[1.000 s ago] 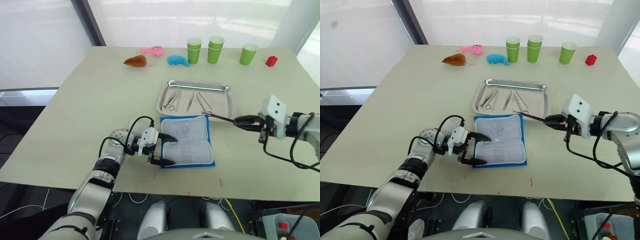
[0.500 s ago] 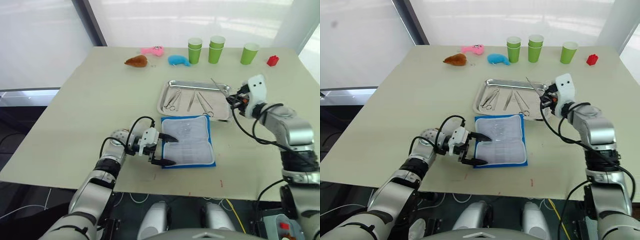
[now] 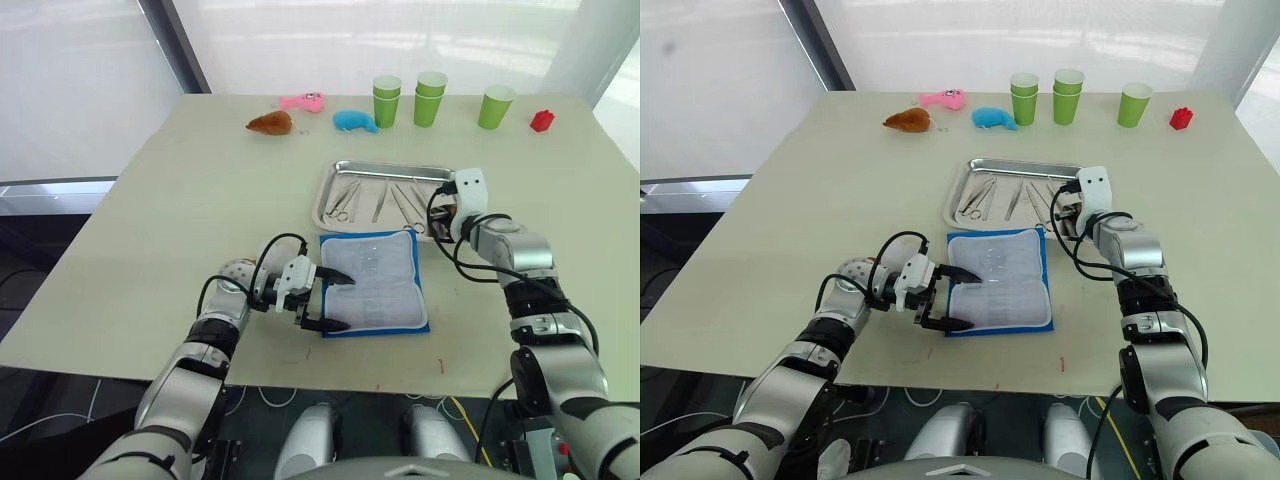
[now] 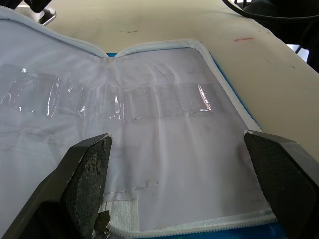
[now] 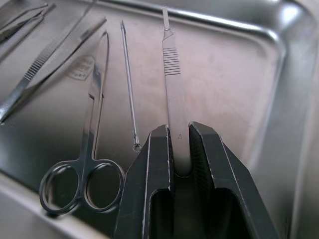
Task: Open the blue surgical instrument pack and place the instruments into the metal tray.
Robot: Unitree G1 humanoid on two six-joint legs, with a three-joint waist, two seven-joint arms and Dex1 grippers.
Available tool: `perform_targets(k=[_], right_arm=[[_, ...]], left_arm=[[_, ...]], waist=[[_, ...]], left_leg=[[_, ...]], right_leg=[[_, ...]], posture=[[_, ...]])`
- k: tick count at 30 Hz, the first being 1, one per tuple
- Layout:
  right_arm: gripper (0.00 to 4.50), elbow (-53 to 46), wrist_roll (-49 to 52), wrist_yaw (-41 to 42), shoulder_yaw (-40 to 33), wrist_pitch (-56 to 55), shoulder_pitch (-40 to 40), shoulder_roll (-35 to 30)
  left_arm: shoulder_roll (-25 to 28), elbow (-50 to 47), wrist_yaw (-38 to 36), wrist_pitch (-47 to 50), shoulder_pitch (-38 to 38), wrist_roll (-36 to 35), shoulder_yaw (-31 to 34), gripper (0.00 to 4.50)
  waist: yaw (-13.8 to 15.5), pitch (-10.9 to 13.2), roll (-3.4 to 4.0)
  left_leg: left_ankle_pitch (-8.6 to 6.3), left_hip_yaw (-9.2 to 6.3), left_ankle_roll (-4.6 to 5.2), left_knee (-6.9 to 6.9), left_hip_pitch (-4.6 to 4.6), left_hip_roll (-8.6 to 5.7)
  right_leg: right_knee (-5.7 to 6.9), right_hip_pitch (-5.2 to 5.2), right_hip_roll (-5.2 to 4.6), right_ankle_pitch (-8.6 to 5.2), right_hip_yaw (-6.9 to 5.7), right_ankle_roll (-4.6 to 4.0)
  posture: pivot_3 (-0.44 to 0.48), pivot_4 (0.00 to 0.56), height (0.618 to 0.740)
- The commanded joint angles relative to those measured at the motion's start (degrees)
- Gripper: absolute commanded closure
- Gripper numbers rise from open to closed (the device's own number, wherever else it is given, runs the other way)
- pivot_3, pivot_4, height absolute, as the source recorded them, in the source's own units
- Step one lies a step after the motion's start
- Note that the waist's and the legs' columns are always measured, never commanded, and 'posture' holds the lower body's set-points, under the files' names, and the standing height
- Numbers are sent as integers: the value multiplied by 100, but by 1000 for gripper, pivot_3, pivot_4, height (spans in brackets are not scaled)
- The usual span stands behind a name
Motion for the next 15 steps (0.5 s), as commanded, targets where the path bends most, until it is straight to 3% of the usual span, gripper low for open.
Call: perform_targets(k=[1, 2, 4, 5, 7, 9, 10, 11, 12, 13, 14, 15], right_arm=[[4491, 105, -46, -41, -75, -218, -152, 29], [4491, 136, -53, -46, -72, -227, -158, 31], [3445, 136, -63, -38, -55, -226, -151, 29], [3398, 121, -67, -30, -51, -227, -142, 26], [2431, 76, -68, -15, -47, -222, -126, 25], [1893, 4, -72, -21, -50, -238, -117, 16], [1893, -37, -77, -21, -49, -268, -117, 10], [1218, -101, -76, -15, -49, -292, -118, 2], [1048, -170, -75, -2, -50, -313, -118, -4], [371, -217, -74, 5, -51, -322, -115, -5], [31, -334, -53, 50, -57, -342, -101, -14], [31, -482, -37, 132, -45, -407, -71, -40]], left_arm=[[-113, 378, -226, 173, 493, 444, -362, 0], [-108, 369, -226, 175, 502, 443, -358, 0], [-98, 366, -226, 174, 510, 446, -353, 0], [-96, 364, -226, 175, 514, 448, -352, 0], [-88, 357, -226, 177, 521, 447, -353, 0], [-84, 368, -226, 174, 515, 448, -360, 0], [-82, 378, -226, 171, 508, 450, -364, 0], [-82, 388, -226, 168, 500, 453, -370, 0], [-81, 396, -226, 166, 493, 454, -374, 0], [-79, 400, -226, 164, 489, 453, -377, 0], [-78, 405, -226, 161, 483, 451, -378, 0], [-78, 405, -226, 157, 477, 444, -375, 0]], waist=[[-3, -1, 1], [-3, -1, 1], [-4, -1, 1], [-4, -1, 1], [-4, -1, 1], [-4, -1, 1], [-4, -1, 1], [-5, -1, 2], [-3, -1, 2], [-4, -1, 2], [-5, -1, 2], [-4, 0, 3]], left_leg=[[0, -1, 0, 0, 0, 0], [0, 0, 0, -1, 0, 0], [0, -1, 0, -2, 0, 0], [0, 0, 0, -2, 0, 0], [0, 0, 0, -3, 0, 0], [0, -1, 0, -3, 0, 0], [0, 0, 0, -3, 0, 0], [0, -1, 0, -3, 0, 0], [0, 0, 0, -4, 0, 0], [0, -1, 0, -4, -1, 0], [0, 0, 0, -4, -1, 0], [0, 0, 0, -4, -1, 0]], right_leg=[[0, 0, 0, 0, 0, 0], [0, 0, 0, 0, 0, 0], [-1, 0, 0, 0, 0, 0], [-1, 0, 0, 0, 0, 0], [-2, 0, 0, -1, 0, 1], [-2, 0, 0, -1, 0, 1], [-2, 0, 0, -1, 0, 1], [-2, 0, 0, -1, 0, 1], [-2, 0, 0, -1, 0, 1], [-2, 0, 0, -1, 0, 1], [-2, 0, -1, -1, 0, 1], [-2, 0, -1, -1, 0, 1]], posture=[[0, 150, 740], [0, 150, 740], [0, 150, 740], [0, 150, 740], [0, 150, 740], [0, 150, 740], [0, 150, 740], [0, 150, 740], [0, 150, 740], [0, 150, 740], [0, 150, 740], [0, 150, 740]])
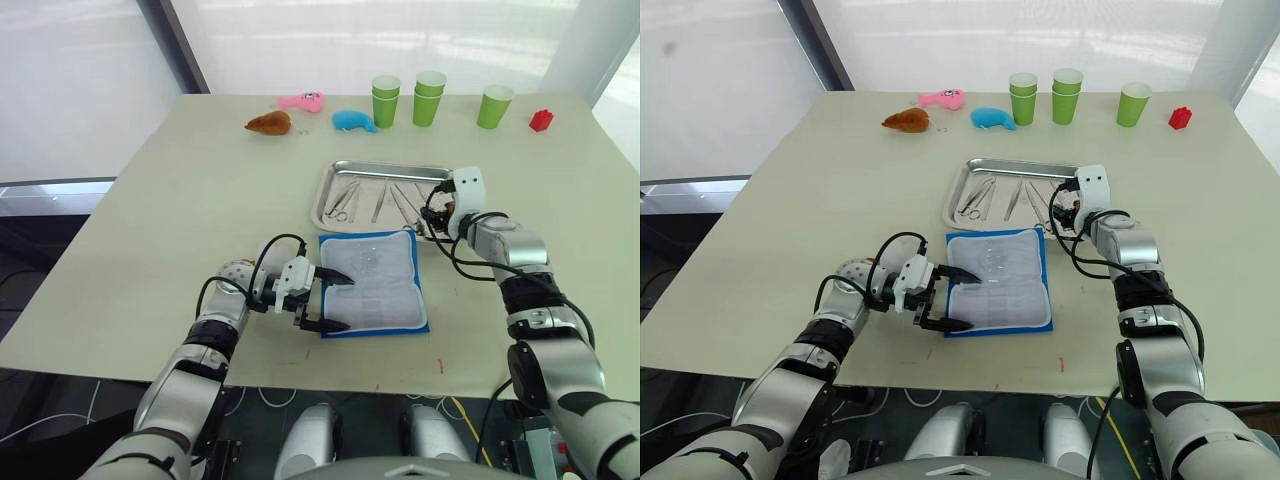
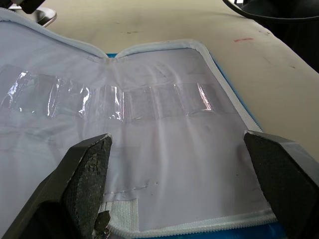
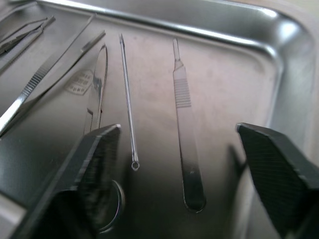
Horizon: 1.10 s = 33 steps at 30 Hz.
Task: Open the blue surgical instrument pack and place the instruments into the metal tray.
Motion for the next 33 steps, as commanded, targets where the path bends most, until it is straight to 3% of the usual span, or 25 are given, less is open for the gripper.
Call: perform_targets(k=[1, 7, 15, 21, 25, 33], right_arm=[[31, -633, 70, 200, -58, -242, 22, -95], [31, -1577, 369, 742, -242, -768, 472, -282], [31, -2723, 942, 1576, -556, -1583, 1578, -555], [31, -3279, 1266, 2257, -793, -2252, 2581, -889], [31, -3541, 1489, 2586, -1041, -2438, 3252, -1119], [31, -3619, 2164, 3683, -1726, -2591, 4566, -1836]], left_arm=[[-106, 456, -226, 157, 430, 425, -395, 0], [-82, 125, -226, 274, 441, 90, -346, 0], [205, -1342, -226, 902, 598, -752, -424, 0], [494, -3044, -37, 1964, 778, -1553, 310, 0], [877, -3976, 616, 2756, 1016, -1990, 993, 0], [1562, -4607, 1993, 3372, 2158, -2041, 2476, 0]], waist=[[1, 1, 1], [-7, 4, -3], [-10, 64, -74], [6, 148, -143], [-13, 193, -143], [4, 220, -147]], left_leg=[[0, -1, 0, 0, -1, 0], [0, -1, 0, 0, -2, 0], [-6, -10, 9, 1, -85, 2], [-5, -28, 7, 13, -155, 6], [-3, -28, 4, 24, -180, 6], [-4, -25, 4, 24, -177, 7]], right_leg=[[1, 0, 0, 0, 0, 0], [1, -2, 1, 0, 0, 1], [-15, -62, -10, -6, -10, 12], [-6, -127, -13, -6, -29, 10], [21, -160, -15, -4, -29, 8], [20, -159, -21, -5, -29, 7]], posture=[[0, 150, 740], [0, 150, 740], [0, 150, 740], [0, 150, 740], [0, 150, 740], [0, 150, 740]])
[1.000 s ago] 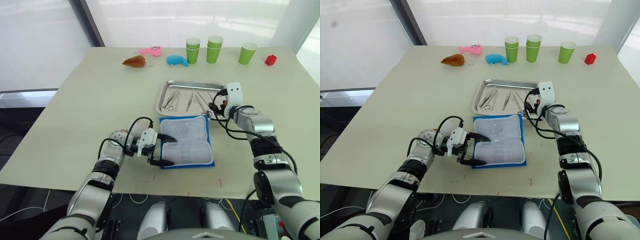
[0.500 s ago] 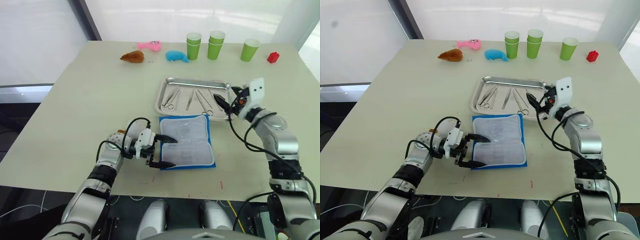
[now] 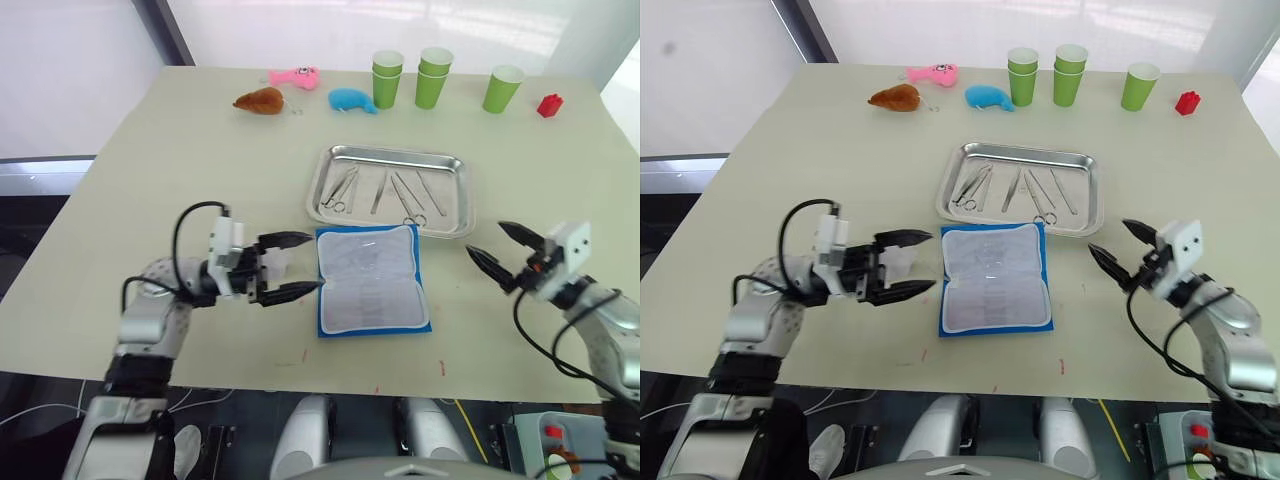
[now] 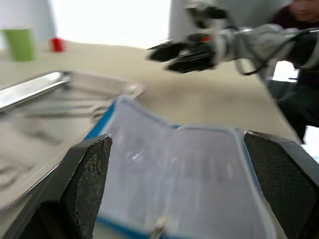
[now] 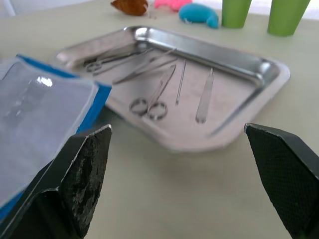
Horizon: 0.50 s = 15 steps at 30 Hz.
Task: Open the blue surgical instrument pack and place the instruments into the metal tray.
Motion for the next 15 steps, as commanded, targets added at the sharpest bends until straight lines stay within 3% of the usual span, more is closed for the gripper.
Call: perform_targets(k=[1, 8, 15], right_arm=[[31, -207, 432, 483, -472, -88, 391, -269], [31, -10, 700, 1154, -1238, -342, 1555, -595], [31, -38, 906, 1456, -1674, -351, 2271, -611]], left_arm=[[224, -233, 508, 135, 411, -129, 770, 0], [454, -440, 1548, -61, 2022, 596, 1679, 0], [374, -237, 1999, -318, 2606, 913, 1900, 0]], waist=[[5, 4, -5], [14, 8, -10], [52, 10, -16]], left_leg=[[0, 0, 0, 0, 1, 0], [-1, 0, -1, -1, 6, 0], [1, -6, -3, 0, 42, -3]], right_leg=[[1, 0, -1, 0, 0, 0], [-2, 7, -36, 0, -6, -1], [-2, 50, -55, 2, -26, -6]], posture=[[0, 150, 740], [0, 150, 740], [0, 150, 740]])
